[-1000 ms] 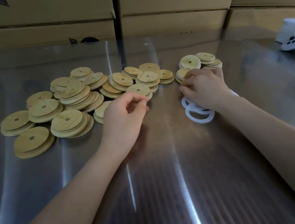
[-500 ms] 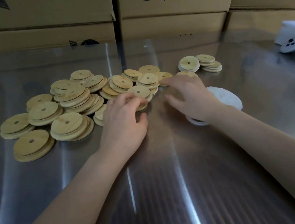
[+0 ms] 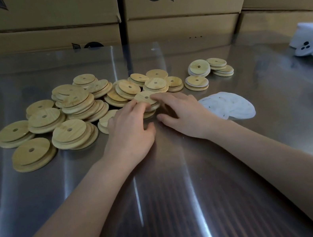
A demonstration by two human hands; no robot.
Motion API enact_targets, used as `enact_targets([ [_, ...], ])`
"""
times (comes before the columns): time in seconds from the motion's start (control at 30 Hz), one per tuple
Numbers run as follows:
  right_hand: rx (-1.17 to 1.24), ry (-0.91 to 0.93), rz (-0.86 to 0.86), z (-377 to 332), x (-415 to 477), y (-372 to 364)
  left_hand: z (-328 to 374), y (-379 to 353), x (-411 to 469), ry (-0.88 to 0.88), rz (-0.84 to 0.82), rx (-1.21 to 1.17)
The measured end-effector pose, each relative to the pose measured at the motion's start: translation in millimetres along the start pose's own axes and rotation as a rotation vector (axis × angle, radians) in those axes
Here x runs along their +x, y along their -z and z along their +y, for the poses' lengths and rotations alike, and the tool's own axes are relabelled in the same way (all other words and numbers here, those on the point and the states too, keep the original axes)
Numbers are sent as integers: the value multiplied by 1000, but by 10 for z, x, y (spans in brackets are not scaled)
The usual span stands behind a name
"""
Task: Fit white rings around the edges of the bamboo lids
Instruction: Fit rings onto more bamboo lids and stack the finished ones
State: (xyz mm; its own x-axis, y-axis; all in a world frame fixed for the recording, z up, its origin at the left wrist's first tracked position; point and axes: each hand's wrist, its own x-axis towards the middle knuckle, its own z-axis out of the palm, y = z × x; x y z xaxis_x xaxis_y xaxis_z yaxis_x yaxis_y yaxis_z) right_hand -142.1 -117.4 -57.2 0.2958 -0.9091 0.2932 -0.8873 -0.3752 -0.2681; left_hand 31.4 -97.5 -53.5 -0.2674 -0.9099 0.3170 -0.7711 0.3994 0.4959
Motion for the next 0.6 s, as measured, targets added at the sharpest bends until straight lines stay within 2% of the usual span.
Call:
enact_targets([
  [0.2, 211, -31, 170, 6, -9, 19, 12, 6, -25, -22, 72, -169],
  [0.43, 540, -156, 204, -60, -31, 67, 81, -8, -53, -84, 166, -318],
  [0.6, 563, -126, 226, -119, -63, 112, 141, 33, -81, -69, 228, -566],
])
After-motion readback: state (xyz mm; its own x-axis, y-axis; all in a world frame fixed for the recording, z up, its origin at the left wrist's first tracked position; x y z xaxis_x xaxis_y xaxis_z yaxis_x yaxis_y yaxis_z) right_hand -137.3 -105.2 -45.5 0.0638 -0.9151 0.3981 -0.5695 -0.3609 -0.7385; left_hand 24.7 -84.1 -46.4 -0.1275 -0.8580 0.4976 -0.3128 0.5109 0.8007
